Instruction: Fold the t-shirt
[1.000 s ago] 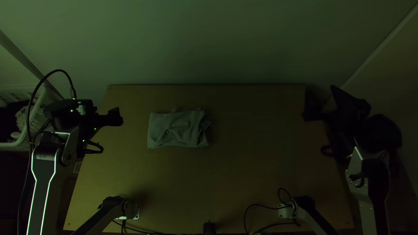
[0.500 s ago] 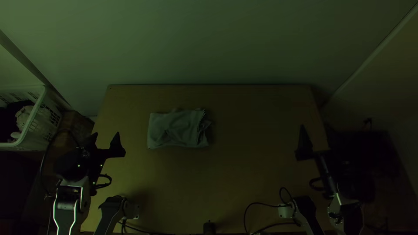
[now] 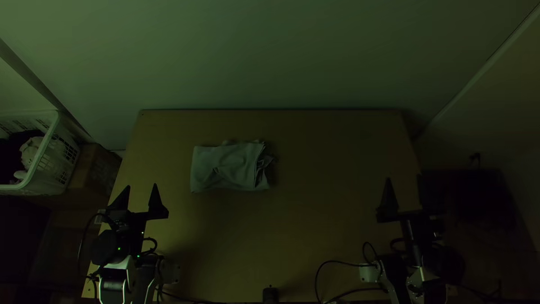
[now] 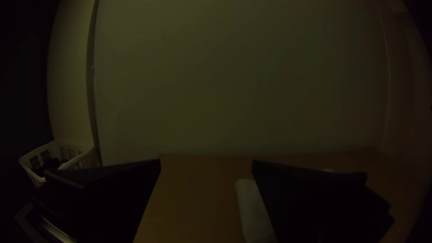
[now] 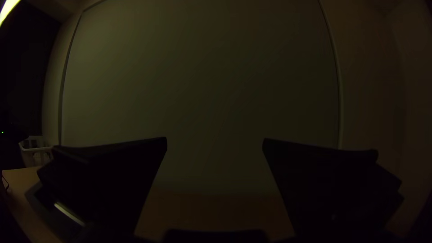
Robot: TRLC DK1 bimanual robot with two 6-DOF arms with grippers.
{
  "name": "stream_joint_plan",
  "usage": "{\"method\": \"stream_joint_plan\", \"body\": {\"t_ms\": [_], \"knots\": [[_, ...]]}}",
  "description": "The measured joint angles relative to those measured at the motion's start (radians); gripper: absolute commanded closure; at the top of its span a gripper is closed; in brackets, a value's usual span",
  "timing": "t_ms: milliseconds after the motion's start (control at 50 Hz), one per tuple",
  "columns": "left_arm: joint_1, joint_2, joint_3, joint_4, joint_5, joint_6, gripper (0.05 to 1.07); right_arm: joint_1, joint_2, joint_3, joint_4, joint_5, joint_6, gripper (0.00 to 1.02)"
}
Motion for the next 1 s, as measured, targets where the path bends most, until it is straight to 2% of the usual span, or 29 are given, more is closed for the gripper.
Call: {"method": "stream_joint_plan", "body": {"t_ms": [200, 520, 640, 760, 1000], "knots": [[0.000, -0.001, -0.125, 0.184, -0.002, 0.005, 0.10, -0.001, -0.002, -0.108, 0.105, 0.000, 0.001, 0.04], [0.000, 0.000, -0.266, 0.243, -0.002, 0.030, 0.10, -0.043, -0.003, -0.278, 0.167, 0.000, 0.033, 0.04], [0.000, 0.000, -0.268, 0.246, -0.001, 0.043, 0.10, -0.064, -0.003, -0.333, 0.164, 0.000, 0.062, 0.04], [0.008, 0.000, -0.268, 0.243, -0.001, 0.053, 0.10, -0.079, -0.004, -0.352, 0.038, -0.001, 0.096, 0.04], [0.015, 0.000, -0.259, 0.201, 0.003, 0.057, 0.10, -0.080, -0.004, -0.352, 0.035, -0.001, 0.099, 0.04]]}}
